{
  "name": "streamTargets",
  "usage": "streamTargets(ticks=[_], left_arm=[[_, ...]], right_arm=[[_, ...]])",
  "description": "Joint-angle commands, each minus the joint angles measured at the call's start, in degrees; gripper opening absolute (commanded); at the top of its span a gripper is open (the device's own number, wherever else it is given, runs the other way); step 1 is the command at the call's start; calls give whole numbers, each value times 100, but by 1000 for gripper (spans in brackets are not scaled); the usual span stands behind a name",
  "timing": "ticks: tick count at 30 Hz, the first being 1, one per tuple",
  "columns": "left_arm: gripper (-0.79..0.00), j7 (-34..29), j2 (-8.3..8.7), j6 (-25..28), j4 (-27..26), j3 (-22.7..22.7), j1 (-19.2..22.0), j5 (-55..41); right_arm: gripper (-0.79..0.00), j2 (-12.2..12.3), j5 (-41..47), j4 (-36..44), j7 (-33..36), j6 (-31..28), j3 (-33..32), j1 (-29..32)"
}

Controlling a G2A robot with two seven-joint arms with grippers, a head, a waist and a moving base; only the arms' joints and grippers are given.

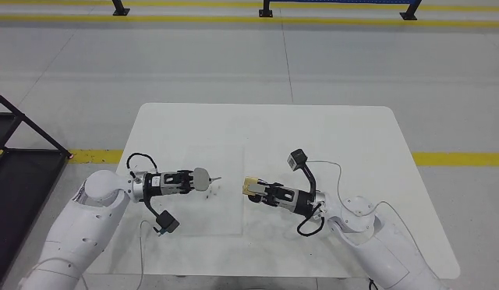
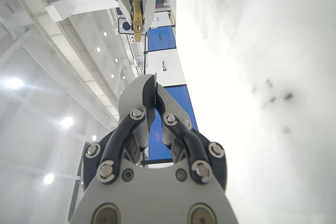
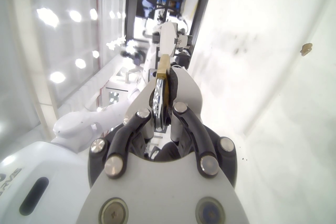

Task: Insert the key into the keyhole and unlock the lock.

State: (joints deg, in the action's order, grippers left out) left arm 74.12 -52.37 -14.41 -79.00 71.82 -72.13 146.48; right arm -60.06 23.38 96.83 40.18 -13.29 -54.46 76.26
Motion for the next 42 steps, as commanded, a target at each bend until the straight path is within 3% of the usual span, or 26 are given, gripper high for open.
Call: streamTargets(ticks=[1, 19, 27, 42], left_arm=[[-785, 148, 3, -172, -10, -5, 42, -29], [-785, 328, 23, -364, -162, -65, 29, 42], [-785, 609, 37, -440, -260, -140, -2, -147], [-785, 607, 53, -575, -424, -235, -62, -277]], right_arm=[[-785, 0, 0, 0, 0, 0, 0, 0], [-785, -13, 40, 45, -31, 46, 18, 16], [-785, -64, 210, -41, 509, -85, 114, -143], [-785, -151, 74, -9, 501, -128, 257, -165]])
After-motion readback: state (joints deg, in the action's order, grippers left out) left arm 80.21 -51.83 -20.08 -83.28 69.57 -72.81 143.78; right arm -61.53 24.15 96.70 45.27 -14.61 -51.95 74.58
